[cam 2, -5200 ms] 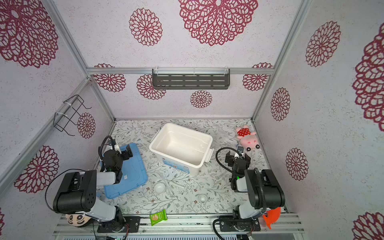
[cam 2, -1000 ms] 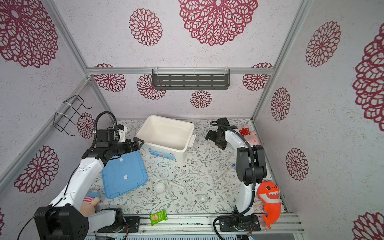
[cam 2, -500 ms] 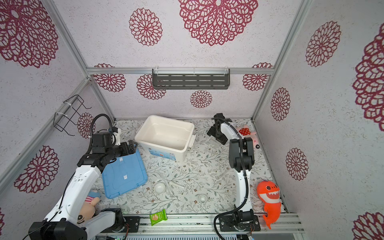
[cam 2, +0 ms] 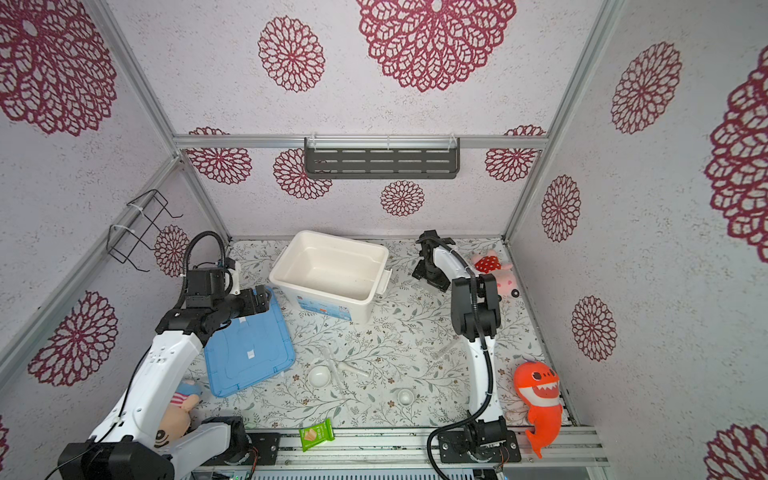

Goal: Organize the chemistry lab equipment

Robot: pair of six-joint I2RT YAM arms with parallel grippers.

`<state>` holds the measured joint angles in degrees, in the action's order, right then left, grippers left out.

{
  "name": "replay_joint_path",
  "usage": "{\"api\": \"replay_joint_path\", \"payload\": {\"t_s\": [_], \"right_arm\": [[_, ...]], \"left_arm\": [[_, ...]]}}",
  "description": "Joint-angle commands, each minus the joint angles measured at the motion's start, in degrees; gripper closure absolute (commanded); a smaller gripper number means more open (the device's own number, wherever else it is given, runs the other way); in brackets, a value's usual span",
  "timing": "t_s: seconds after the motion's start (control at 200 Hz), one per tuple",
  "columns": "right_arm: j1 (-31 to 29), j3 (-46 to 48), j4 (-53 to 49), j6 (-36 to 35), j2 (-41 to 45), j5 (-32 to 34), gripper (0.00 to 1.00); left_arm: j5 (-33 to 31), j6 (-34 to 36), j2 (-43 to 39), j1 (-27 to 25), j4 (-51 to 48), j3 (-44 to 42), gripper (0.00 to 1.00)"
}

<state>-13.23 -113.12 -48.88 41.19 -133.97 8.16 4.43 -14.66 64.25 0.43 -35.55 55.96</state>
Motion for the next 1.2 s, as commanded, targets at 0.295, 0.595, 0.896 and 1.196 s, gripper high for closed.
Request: {"api": "replay_joint_path", "payload": {"t_s": [0.295, 0.595, 0.896, 1.196], "right_arm": [[-4.16, 16.45, 4.21, -10.27, 14.17, 2.72, 0.21], [-6.07, 25.78, 6.65, -12.91, 21.46, 1.21, 0.2], [-18.03, 43.25, 7.81, -14.76, 36.8, -1.24, 0.2], [-30.15, 57.81, 13.41, -6.53, 43.58, -1.97, 0.16]], "left_arm": [[-6.88, 0.19, -2.19, 0.19, -2.88, -0.34, 0.03], [-7.06, -3.54, -2.56, 0.19, -1.67, -1.52, 0.03], [-13.28, -5.6, -1.63, 0.23, -1.4, -2.21, 0.03], [-17.81, -8.43, 0.26, 0.23, -0.56, 0.61, 0.03]]}}
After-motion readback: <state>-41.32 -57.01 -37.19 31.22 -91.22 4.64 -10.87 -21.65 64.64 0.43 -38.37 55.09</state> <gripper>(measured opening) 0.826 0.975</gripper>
